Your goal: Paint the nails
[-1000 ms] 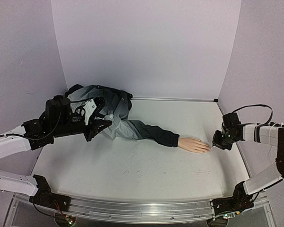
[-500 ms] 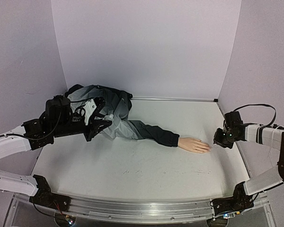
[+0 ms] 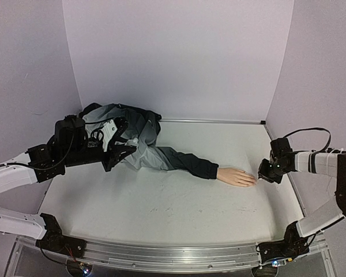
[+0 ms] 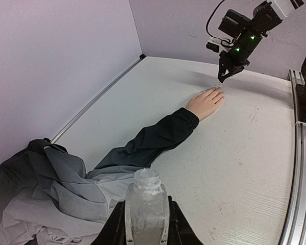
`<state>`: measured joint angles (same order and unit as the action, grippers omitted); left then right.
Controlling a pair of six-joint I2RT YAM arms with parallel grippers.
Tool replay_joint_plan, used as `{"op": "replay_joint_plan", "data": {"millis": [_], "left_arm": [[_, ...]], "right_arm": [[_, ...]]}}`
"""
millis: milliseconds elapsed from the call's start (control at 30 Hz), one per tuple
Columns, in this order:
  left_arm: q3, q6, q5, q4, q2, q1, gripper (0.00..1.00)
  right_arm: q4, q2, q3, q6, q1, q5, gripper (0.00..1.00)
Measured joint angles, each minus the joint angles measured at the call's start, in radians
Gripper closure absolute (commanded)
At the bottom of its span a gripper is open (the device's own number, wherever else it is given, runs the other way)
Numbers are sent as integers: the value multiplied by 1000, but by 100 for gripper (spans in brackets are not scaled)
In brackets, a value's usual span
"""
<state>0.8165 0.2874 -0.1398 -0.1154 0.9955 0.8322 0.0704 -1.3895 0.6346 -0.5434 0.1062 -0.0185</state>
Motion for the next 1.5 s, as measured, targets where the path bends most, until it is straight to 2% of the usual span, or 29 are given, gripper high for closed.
{"op": "replay_joint_plan", "data": {"millis": [400,700,933,1500], "left_arm": [[0,0,0,0,0,0,100],[0,0,0,0,0,0,100],[0,0,0,0,0,0,100],[0,0,0,0,0,0,100]], "right_arm": [[-33,10,0,-10,1,-56,100],[-14,53,0,-2,1,19,100],[8,7,0,-3,2,45,100],[-35,30,0,-10,2,-51,100]]}}
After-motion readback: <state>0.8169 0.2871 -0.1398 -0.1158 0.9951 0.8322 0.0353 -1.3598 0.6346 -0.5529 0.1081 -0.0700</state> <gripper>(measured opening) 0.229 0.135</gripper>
